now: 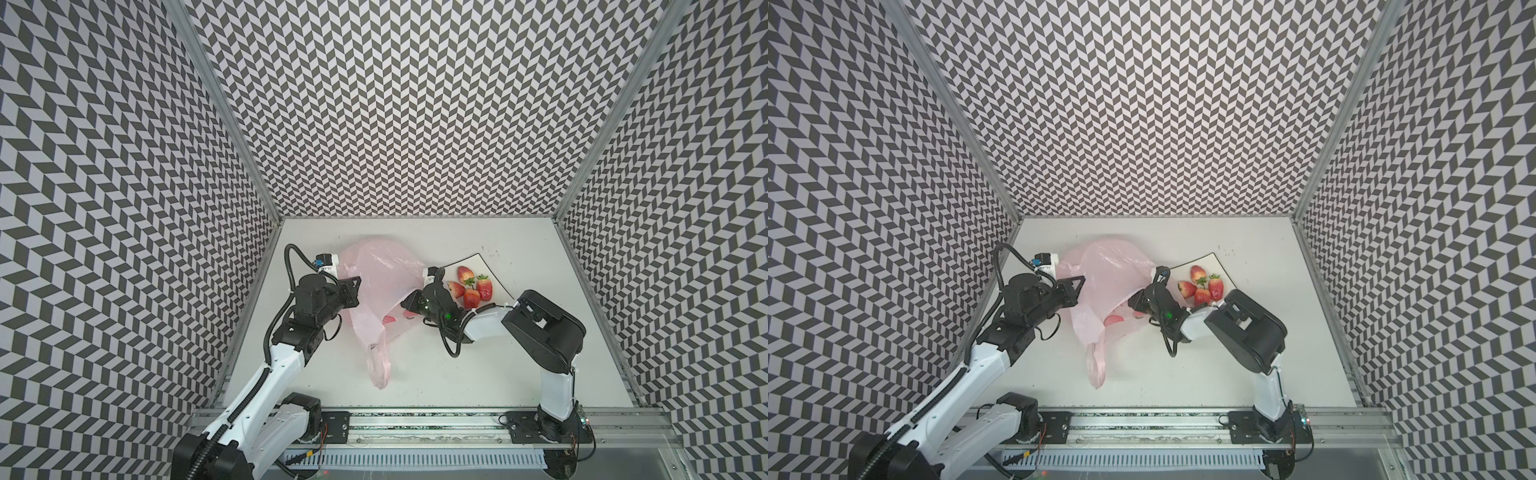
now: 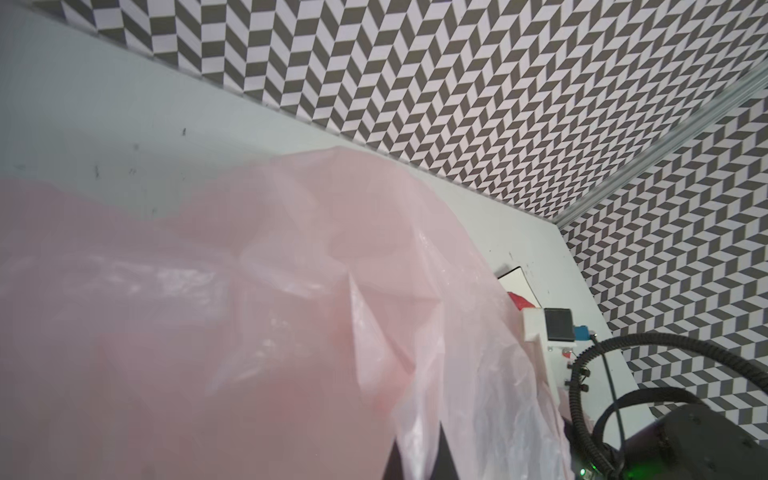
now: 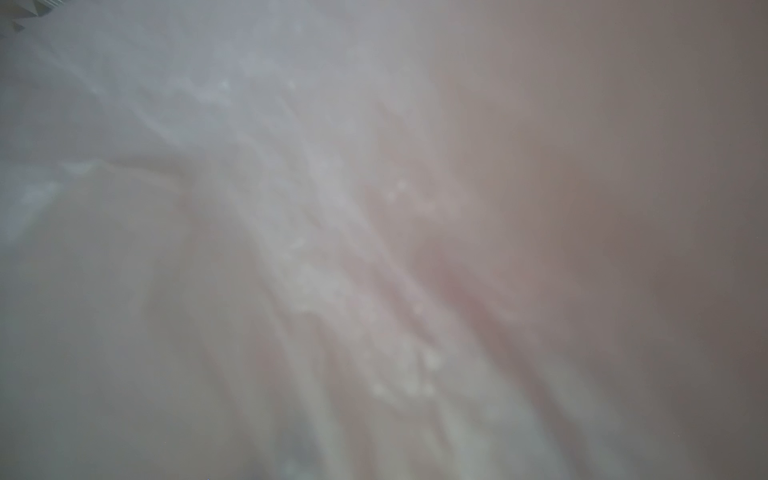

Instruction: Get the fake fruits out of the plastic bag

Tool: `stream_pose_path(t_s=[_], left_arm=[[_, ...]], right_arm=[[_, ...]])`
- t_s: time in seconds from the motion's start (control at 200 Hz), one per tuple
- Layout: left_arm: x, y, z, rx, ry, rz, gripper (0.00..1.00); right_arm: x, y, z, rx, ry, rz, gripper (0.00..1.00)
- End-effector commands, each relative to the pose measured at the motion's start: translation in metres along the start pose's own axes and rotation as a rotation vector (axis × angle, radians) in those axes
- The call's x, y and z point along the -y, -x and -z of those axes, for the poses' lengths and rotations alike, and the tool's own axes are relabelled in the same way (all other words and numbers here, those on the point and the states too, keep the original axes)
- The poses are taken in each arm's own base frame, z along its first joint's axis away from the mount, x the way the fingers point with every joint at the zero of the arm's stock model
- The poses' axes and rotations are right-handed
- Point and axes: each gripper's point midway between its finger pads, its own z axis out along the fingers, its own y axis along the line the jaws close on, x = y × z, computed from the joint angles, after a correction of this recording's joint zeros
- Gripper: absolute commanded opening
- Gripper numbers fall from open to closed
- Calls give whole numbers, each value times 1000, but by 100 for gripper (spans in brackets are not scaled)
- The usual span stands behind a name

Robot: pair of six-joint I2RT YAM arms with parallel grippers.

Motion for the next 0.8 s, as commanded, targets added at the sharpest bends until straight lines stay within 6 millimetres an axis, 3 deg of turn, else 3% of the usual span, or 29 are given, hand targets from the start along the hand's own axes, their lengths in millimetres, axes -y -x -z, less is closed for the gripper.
stream_pose_path(t_s=[0.0,0.215,0.451,0.651,0.791], left_arm=[[-9,-2,7,24,40,50,0],[-12,-24,6,-20,5,104,0],[-1,-29,7,-50,-47,99,0],[9,-42,5,-88,-93,99,0],[19,-52,4,-116,-123,88,0]], right_arm=[[-5,16,8,61,-30,75,66],[-6,21,1,74,-63,116,68],[3,42,-5,175,-159,91,69],[1,50,-21,214,-189,87,70],[10,55,-34,255,-254,102,70]])
